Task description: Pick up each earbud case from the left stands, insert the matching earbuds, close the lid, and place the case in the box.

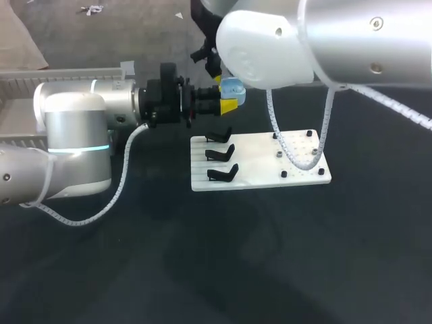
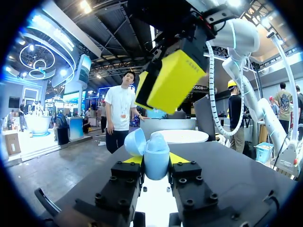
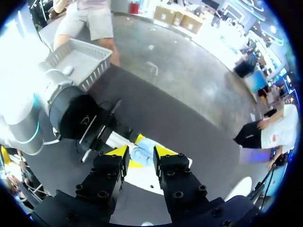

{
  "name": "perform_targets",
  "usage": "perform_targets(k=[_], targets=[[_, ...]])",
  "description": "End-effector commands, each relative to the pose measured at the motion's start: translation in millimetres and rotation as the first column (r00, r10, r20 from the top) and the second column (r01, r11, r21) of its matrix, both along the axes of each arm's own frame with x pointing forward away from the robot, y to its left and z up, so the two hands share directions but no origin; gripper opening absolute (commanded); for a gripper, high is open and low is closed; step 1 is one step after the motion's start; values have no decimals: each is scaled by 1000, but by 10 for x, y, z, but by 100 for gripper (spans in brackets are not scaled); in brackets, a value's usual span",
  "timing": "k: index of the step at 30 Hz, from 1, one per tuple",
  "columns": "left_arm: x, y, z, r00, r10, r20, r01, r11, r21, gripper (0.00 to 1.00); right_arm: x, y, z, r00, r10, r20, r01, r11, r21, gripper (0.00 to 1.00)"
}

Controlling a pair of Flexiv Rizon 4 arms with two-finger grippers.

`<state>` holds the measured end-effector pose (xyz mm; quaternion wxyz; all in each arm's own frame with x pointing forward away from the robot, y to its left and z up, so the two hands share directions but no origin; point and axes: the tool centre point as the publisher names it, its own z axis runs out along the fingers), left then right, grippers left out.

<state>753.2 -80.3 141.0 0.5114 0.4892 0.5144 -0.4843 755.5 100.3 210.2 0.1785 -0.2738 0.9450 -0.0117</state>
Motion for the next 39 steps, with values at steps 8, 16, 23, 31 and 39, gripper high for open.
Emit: perform_targets(k=[8, 16, 23, 31, 39], targets=[[-8, 0, -5, 1000, 3, 3, -3, 1000, -3, 0, 542, -149, -82, 996, -81, 29, 80, 996, 32, 33], [-8, 0, -5, 1000, 3, 3, -3, 1000, -3, 0, 600, -238, -298, 993, -113, -21, 113, 993, 17, 29], [-8, 0, -5, 1000, 3, 3, -3, 1000, -3, 0, 448, -294, -377, 991, -126, -49, 127, 992, 16, 30], [-8, 0, -5, 1000, 3, 3, -3, 1000, -3, 0, 280, -320, -393, 988, -143, -55, 145, 989, 30, 29], [-8, 0, -5, 1000, 3, 3, -3, 1000, -3, 0, 194, -313, -422, 987, -150, -60, 153, 988, 39, 29]])
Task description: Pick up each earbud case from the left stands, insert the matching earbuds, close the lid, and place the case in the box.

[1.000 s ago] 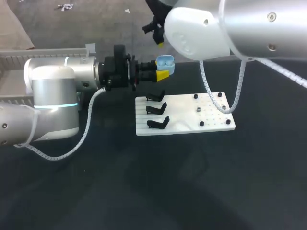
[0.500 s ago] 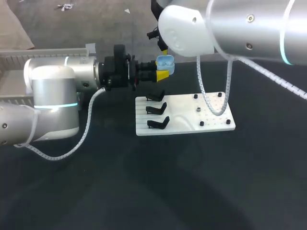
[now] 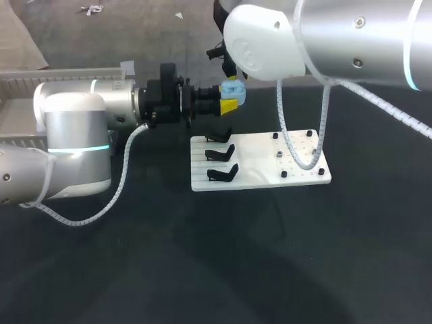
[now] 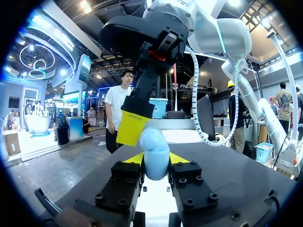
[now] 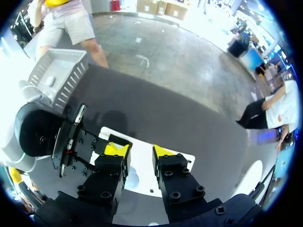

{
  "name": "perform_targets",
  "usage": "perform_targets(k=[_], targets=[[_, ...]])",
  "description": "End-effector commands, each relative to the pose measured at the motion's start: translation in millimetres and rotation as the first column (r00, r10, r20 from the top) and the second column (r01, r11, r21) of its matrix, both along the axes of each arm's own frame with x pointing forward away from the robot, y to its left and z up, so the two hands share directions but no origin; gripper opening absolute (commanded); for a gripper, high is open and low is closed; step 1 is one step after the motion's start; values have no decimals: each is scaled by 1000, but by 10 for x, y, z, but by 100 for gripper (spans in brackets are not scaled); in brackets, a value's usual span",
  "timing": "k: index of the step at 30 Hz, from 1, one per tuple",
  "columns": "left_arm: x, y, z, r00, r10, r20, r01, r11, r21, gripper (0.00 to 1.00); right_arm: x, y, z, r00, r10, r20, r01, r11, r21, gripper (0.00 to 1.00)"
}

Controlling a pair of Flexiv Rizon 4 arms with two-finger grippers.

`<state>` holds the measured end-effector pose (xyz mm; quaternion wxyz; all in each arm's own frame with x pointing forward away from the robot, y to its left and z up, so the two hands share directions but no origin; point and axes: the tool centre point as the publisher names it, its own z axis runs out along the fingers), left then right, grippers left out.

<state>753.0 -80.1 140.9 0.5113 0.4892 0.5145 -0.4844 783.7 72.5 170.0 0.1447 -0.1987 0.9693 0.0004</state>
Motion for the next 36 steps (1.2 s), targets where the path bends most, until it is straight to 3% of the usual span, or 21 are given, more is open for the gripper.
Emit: perform_targets(k=[1, 6, 11, 12, 15, 16, 23, 29, 36], targets=[[-6, -2, -4, 1000, 3, 3, -3, 1000, -3, 0, -90, -34, -21, 1000, -2, 22, 2, 1000, 11, 30], [-6, -2, -4, 1000, 3, 3, -3, 1000, -3, 0, -102, -103, 150, 996, -43, 73, 39, 998, 45, 35], [16, 70, 44, 1000, 12, 16, -12, 1000, -3, 0, -192, -254, 396, 988, -88, 125, 71, 988, 138, 47], [41, 143, 85, 999, 24, 29, -24, 1000, 1, 0, -233, -286, 435, 986, -97, 134, 76, 985, 154, 53], [95, 322, 202, 997, 44, 58, -44, 999, -3, 0, -336, -335, 493, 981, -104, 161, 78, 984, 163, 97], [114, 393, 249, 996, 58, 72, -58, 998, -2, 0, -366, -347, 503, 979, -107, 171, 79, 983, 165, 100], [263, 965, 510, 972, 174, 157, -183, 982, 41, 0, -538, -429, 456, 975, -140, 174, 107, 977, 182, 100], [390, 1609, 675, 927, 301, 222, -322, 945, 63, 0, -611, -432, 328, 979, -154, 136, 127, 974, 187, 100], [454, 2178, 759, 878, 410, 246, -440, 895, 79, 0, -642, -366, 236, 983, -152, 99, 132, 974, 186, 100]])
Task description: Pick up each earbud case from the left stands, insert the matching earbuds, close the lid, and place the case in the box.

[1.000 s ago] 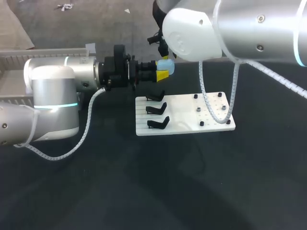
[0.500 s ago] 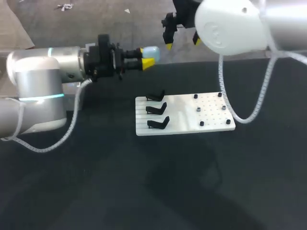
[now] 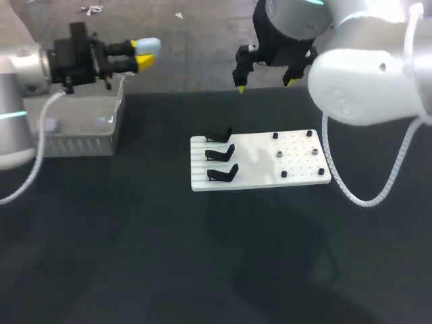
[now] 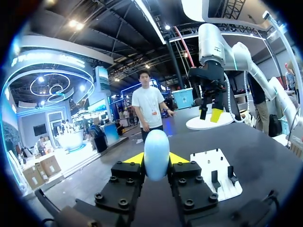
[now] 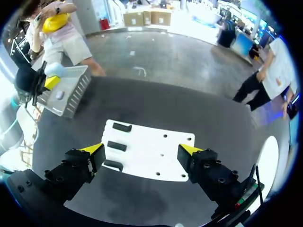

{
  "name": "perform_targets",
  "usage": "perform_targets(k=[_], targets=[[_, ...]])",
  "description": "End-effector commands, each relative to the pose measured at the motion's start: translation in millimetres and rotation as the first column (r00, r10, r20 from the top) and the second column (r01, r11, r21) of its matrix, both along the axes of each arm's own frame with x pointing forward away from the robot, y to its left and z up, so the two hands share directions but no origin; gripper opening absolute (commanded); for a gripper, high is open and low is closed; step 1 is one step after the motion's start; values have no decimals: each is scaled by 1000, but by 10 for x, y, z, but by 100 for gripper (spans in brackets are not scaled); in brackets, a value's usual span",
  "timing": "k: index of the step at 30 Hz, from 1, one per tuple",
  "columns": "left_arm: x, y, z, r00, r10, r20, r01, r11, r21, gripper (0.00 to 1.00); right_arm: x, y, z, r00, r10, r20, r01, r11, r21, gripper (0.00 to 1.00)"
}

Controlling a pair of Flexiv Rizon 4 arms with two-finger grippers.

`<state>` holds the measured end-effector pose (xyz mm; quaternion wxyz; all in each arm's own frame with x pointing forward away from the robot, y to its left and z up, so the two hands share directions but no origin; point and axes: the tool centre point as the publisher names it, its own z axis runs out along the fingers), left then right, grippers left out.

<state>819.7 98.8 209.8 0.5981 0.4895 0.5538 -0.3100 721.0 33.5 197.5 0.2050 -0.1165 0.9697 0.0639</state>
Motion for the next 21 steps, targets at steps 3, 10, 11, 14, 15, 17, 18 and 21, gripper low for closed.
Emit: perform_targets(k=[3, 10, 11, 14, 15, 17, 18, 21], targets=[[-187, 573, 0, 988, 156, 2, -156, 987, 27, 0, -28, 58, -54, 1000, -1, 21, 1, 1000, 15, 100], [-153, 962, -309, 976, 216, -33, -215, 976, 34, 0, -92, 126, -93, 1000, 0, 26, -1, 1000, 27, 100], [-149, 991, -343, 975, 218, -39, -217, 976, 31, 0, -97, 128, -100, 1000, -1, 25, 0, 1000, 28, 100], [-140, 1062, -476, 975, 214, -58, -212, 976, 42, 0, -126, 143, -131, 1000, -2, 15, 1, 1000, 29, 100], [-132, 1091, -520, 974, 216, -70, -213, 976, 40, 0, -136, 146, -141, 1000, -3, 11, 3, 1000, 29, 100], [-109, 1137, -614, 973, 214, -88, -211, 977, 44, 0, -150, 152, -159, 1000, -5, 5, 5, 1000, 27, 100], [-92, 1161, -694, 969, 222, -110, -217, 975, 58, 0, -160, 155, -171, 1000, -7, 1, 7, 1000, 27, 100], [-60, 1209, -883, 962, 231, -142, -227, 973, 43, 0, -187, 163, -198, 1000, -13, -10, 14, 1000, 28, 100]])
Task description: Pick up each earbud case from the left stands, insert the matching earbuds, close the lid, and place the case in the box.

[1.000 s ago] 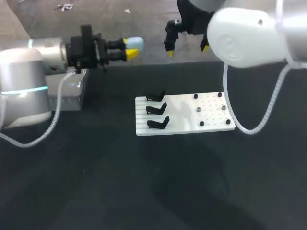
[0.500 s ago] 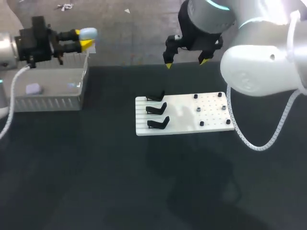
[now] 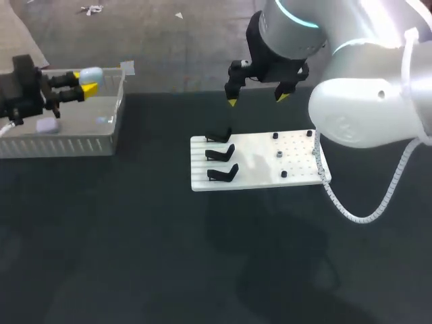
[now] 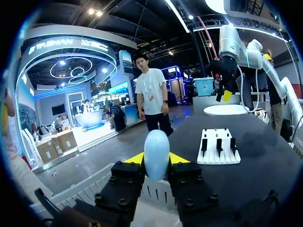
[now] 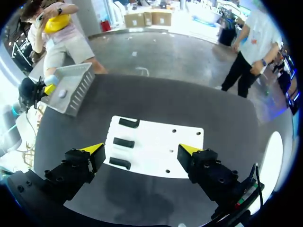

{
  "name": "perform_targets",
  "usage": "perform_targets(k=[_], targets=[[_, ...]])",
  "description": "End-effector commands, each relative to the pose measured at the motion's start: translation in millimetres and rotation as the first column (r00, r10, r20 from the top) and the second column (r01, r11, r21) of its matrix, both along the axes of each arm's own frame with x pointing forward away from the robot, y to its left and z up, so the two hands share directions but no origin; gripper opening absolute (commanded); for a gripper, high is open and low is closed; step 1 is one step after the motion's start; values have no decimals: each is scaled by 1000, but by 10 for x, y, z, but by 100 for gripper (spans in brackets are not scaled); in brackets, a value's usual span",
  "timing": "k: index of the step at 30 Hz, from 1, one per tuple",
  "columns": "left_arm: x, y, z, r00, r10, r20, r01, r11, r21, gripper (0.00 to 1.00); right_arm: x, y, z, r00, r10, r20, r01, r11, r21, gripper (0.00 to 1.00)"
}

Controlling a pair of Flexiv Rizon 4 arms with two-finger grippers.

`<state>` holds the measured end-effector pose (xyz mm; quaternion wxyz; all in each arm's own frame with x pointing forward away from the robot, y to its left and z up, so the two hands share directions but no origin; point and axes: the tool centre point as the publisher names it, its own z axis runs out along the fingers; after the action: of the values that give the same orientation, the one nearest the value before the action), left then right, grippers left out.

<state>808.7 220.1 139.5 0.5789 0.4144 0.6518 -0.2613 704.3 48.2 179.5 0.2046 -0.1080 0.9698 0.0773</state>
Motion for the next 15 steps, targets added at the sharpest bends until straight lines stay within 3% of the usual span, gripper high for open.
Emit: perform_targets(k=[1, 8, 14, 15], targets=[[49, 10, -233, 1000, 10, -11, -10, 1000, -27, 0, -30, 19, -24, 1000, -4, -6, 4, 1000, 0, 100], [6, 89, -534, 996, 62, -68, -66, 997, -52, 0, -75, -11, -50, 1000, -19, -17, 19, 1000, -4, 100], [-40, 123, -596, 991, 92, -99, -97, 995, -38, 0, -89, -25, -60, 999, -25, -21, 25, 1000, -6, 100], [-42, 122, -596, 991, 95, -99, -99, 994, -39, 7, -89, -25, -61, 999, -25, -20, 25, 1000, -5, 100]])
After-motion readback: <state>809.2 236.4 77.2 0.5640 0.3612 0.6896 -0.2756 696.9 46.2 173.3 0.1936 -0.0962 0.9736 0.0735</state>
